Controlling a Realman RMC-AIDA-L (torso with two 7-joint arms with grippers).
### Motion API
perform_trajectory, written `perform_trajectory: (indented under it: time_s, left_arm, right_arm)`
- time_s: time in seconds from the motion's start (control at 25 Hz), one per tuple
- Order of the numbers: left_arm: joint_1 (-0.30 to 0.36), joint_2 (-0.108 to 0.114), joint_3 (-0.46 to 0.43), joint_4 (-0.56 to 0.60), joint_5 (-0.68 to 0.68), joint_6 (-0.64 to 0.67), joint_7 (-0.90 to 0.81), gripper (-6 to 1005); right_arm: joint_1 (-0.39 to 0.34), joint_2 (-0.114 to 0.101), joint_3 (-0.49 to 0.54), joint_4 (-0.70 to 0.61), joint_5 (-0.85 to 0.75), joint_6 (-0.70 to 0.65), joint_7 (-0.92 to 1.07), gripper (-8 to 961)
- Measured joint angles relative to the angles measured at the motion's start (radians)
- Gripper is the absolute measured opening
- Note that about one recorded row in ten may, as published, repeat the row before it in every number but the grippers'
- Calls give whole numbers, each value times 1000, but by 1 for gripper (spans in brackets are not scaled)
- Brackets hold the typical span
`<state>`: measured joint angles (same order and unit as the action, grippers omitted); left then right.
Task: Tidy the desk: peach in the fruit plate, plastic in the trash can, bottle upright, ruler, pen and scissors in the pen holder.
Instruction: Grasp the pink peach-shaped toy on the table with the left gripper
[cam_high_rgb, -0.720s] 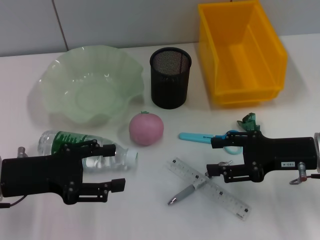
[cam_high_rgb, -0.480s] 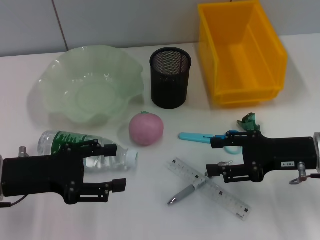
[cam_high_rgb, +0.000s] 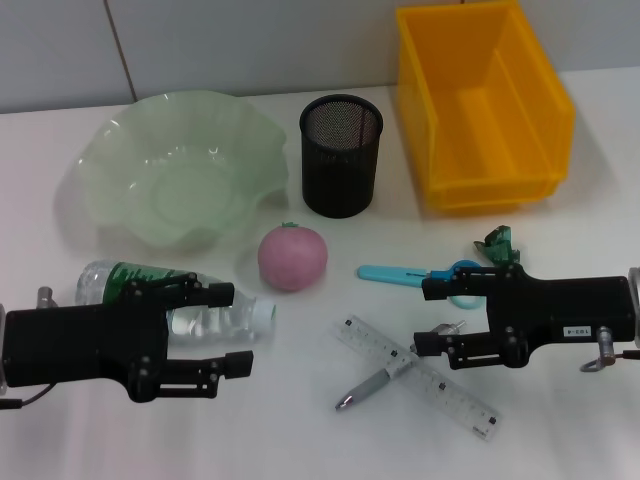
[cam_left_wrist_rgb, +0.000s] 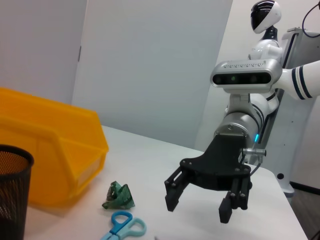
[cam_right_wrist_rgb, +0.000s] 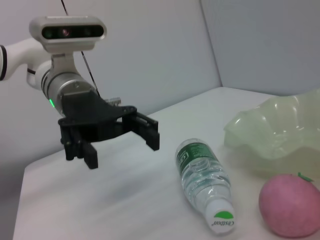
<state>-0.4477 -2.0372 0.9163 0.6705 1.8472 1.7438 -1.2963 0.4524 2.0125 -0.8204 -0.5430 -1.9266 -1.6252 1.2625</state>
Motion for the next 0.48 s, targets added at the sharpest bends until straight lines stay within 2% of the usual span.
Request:
perform_trajectory:
  time_s: [0.28, 0.48]
  left_arm:
    - [-24, -11, 12, 127, 13, -19, -95, 801]
    - [-127, -15, 15, 227, 87, -28, -221, 793]
  right_arm:
    - [-1, 0, 1, 0, -10, 5, 5, 753]
    - [-1, -3, 4, 0, -11, 5, 6, 750]
